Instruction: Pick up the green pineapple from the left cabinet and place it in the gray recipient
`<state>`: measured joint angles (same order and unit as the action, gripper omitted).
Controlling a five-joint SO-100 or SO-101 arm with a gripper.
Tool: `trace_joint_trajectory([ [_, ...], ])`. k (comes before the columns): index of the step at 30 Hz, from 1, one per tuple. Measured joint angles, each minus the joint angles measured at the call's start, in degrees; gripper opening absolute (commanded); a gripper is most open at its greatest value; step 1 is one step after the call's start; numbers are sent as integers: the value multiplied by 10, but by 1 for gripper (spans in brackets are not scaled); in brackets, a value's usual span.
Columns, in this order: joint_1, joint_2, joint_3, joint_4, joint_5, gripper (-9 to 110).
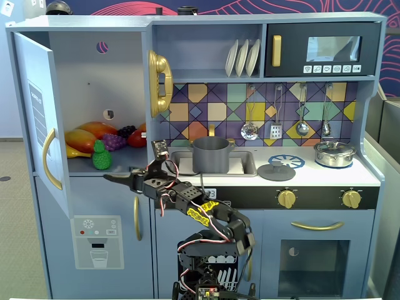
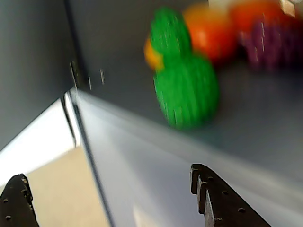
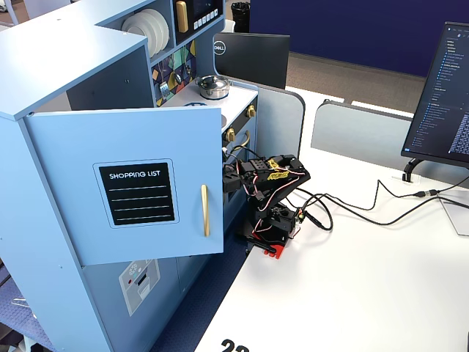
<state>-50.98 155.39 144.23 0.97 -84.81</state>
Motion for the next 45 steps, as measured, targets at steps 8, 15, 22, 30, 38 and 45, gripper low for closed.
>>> trace_joint_trajectory([
  [8, 28, -140, -49, -108, -10, 44],
  [15, 40, -258, -98, -188, -46, 44],
  [22, 44, -359, -171, -206, -57, 43],
  [30, 54, -461, -253, -209, -62, 41],
  [38, 54, -548, -337, -214, -88, 25],
  [45, 40, -589, -389, -234, -110, 0],
])
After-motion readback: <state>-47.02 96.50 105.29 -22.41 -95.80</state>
